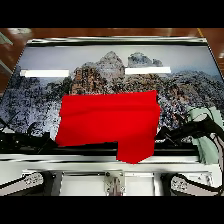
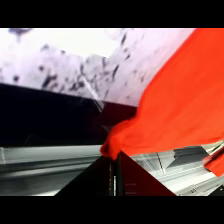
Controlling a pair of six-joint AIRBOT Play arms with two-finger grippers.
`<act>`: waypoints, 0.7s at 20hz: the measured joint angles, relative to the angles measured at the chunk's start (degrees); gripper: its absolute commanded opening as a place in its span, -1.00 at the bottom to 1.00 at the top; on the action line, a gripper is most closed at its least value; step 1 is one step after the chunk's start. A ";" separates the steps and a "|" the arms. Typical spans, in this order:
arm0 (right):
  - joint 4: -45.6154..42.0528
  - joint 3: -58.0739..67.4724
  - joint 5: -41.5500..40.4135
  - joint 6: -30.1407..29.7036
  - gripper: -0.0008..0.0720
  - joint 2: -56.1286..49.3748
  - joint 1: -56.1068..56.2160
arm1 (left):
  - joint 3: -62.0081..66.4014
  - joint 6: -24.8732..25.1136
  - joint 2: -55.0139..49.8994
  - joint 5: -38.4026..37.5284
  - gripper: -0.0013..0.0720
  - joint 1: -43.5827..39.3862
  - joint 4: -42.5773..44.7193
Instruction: Fold the shirts.
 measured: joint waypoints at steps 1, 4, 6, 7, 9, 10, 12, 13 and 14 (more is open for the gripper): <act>-0.37 -0.37 -0.48 0.02 0.48 0.00 1.90 | 0.00 0.04 0.07 0.20 -0.84 0.00 -0.20; -1.03 -0.81 -1.53 1.31 0.37 0.02 5.18 | 0.02 0.28 0.17 0.61 -0.84 0.00 -0.39; -1.07 -1.09 -2.99 3.45 0.04 0.09 8.87 | 0.02 0.59 0.17 0.79 -0.84 0.00 -0.46; -1.20 -1.18 -4.13 4.09 0.02 0.04 10.14 | 0.02 0.81 0.17 0.81 -0.84 0.00 -0.48; -1.46 -1.20 -5.33 5.31 -0.56 0.07 12.22 | 0.02 1.38 0.17 0.92 -0.84 0.00 -0.72; -1.70 -1.25 -6.32 5.88 -0.81 0.00 13.09 | 0.02 1.84 0.20 1.11 -0.84 0.00 -1.07; -1.81 -1.20 -6.73 6.43 -0.83 0.02 14.08 | 0.02 3.17 0.17 1.64 -0.84 0.00 -1.99; -1.92 -0.98 -6.78 6.43 -0.83 0.04 14.38 | 0.13 4.55 0.17 2.14 -0.85 0.00 -2.86; -2.21 -0.44 -7.15 6.25 -0.82 0.22 14.69 | 0.31 6.56 0.13 2.51 -0.85 0.00 -3.65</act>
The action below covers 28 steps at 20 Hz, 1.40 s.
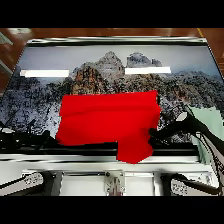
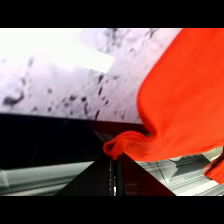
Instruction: Fold the shirts.
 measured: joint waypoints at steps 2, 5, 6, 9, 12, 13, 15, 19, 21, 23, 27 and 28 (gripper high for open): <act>-0.90 2.21 -1.01 -0.76 -0.83 0.79 0.11 | 1.31 3.72 -0.02 0.85 -0.85 0.00 -1.09; -0.85 8.04 -0.55 -0.85 -0.83 1.77 0.22 | 5.11 5.31 0.00 -1.05 -0.85 0.00 -3.17; -1.14 10.12 -0.74 -0.59 -0.83 1.88 0.09 | 6.71 5.22 0.00 -1.88 -0.85 -0.09 -3.43; -1.05 16.33 -3.37 0.20 -0.83 0.90 -0.04 | 11.78 3.23 -0.37 -1.44 -0.85 -2.08 -4.85; 0.48 22.95 -5.95 0.76 -0.83 -3.02 -0.09 | 17.79 1.18 -2.27 2.03 -0.85 -6.91 -6.91; 0.66 25.14 -6.69 1.16 -0.83 -4.52 -0.11 | 20.41 0.74 -3.50 3.28 -0.85 -8.85 -7.93; 0.90 29.94 -8.35 1.86 -0.83 -7.82 -0.13 | 26.21 -0.35 -6.73 5.27 -0.85 -12.37 -9.70; 1.05 40.00 -10.54 3.08 -0.83 -15.32 -0.13 | 37.75 -4.28 -15.32 7.34 -0.85 -16.92 -11.17; 1.07 44.04 -11.65 3.45 -0.83 -18.82 -0.13 | 41.81 -6.49 -19.19 7.61 -0.85 -17.99 -11.52; 1.11 46.69 -13.60 4.20 -0.83 -21.68 -0.13 | 44.48 -7.93 -22.29 7.91 -0.85 -18.58 -11.58; 1.33 48.83 -16.74 4.96 -0.76 -26.03 -0.11 | 46.64 -9.25 -26.29 8.07 -0.77 -19.74 -11.74; 1.62 49.03 -17.14 5.05 -0.76 -26.80 -0.02 | 46.84 -9.31 -26.99 7.65 -0.52 -20.13 -11.69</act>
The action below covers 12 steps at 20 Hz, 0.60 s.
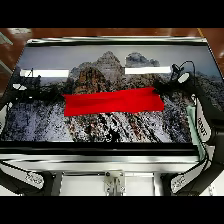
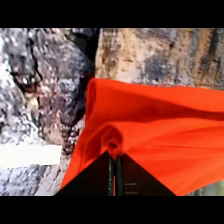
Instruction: Fold the shirts.
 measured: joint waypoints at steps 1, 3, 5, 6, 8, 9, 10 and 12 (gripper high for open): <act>0.31 0.20 -0.20 0.07 -0.74 -0.63 0.07 | 0.17 -0.04 -0.50 -0.68 0.15 -0.33 0.09; 0.90 0.42 -0.57 -0.50 0.70 -0.98 -0.04 | 0.52 -0.31 -1.14 -3.54 0.70 -0.70 0.94; 0.96 0.52 -0.55 -2.62 0.74 0.17 -0.94 | 1.33 -0.33 -1.42 -7.39 0.70 -0.33 2.69; 0.74 0.59 -0.35 -3.61 0.74 1.20 -1.62 | 1.99 -0.57 -1.44 -9.44 0.68 0.15 3.74; -1.95 0.61 0.83 -4.85 0.75 3.54 -3.76 | 3.54 -1.55 -1.05 -13.16 0.66 1.33 5.29; -3.17 0.63 1.68 -4.90 0.79 4.39 -5.01 | 4.33 -1.77 -0.59 -14.40 0.66 1.90 5.77; -3.96 0.66 3.32 -4.85 0.87 4.87 -6.36 | 5.03 -2.03 0.04 -15.32 0.66 2.45 6.16; -4.37 0.63 7.82 -4.81 0.87 4.61 -8.90 | 6.32 -2.49 1.70 -16.63 0.66 3.17 6.67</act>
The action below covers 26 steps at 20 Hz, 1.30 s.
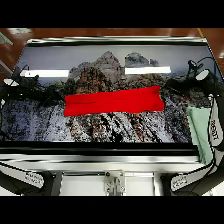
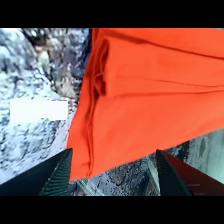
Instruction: Fold the shirts.
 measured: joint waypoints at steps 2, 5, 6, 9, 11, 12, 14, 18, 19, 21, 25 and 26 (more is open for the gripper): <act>1.70 0.00 4.28 -0.31 0.87 -1.73 -1.55 | 0.70 -0.20 1.90 -0.83 0.66 0.09 0.22; 6.71 0.02 7.69 -2.10 0.87 -5.60 -1.81 | 1.16 -0.59 4.83 -1.38 0.66 -0.31 0.48; 8.72 0.00 8.15 -2.95 0.86 -6.91 -1.38 | 1.22 -0.61 5.66 -1.68 0.66 -0.70 0.48; 13.27 0.15 7.98 -4.20 0.86 -9.70 0.33 | 1.38 -1.36 8.11 -1.84 0.66 -2.43 0.44; 14.80 0.20 7.52 -4.31 0.24 -11.06 1.66 | 1.42 -1.53 9.31 -1.81 0.66 -4.28 -0.33; 14.93 0.13 7.26 -3.80 -0.38 -11.65 2.12 | 1.46 -1.66 9.75 -1.84 0.66 -5.40 -0.61; 15.26 -0.02 7.28 -3.04 -0.82 -12.15 2.86 | 1.51 -1.88 10.23 -0.92 0.65 -7.93 -0.96; 14.69 1.22 10.73 -3.74 -0.82 -8.63 2.71 | 1.51 -1.90 10.34 3.93 -0.84 -14.45 -1.68; 15.19 1.57 11.15 -4.02 -0.83 -6.69 2.60 | 1.51 -1.88 10.01 6.10 -0.84 -16.68 -1.77; 15.23 1.90 13.90 -4.15 -0.83 -1.90 2.58 | 1.51 -2.56 8.72 11.04 -0.84 -21.51 -1.95; 15.54 2.27 18.45 -3.08 -0.82 9.38 2.78 | 1.51 -5.09 4.00 21.09 -0.84 -32.41 -4.11; 15.85 2.32 19.28 -2.75 -0.82 11.87 3.15 | 1.51 -5.14 2.75 23.56 -0.84 -34.97 -5.66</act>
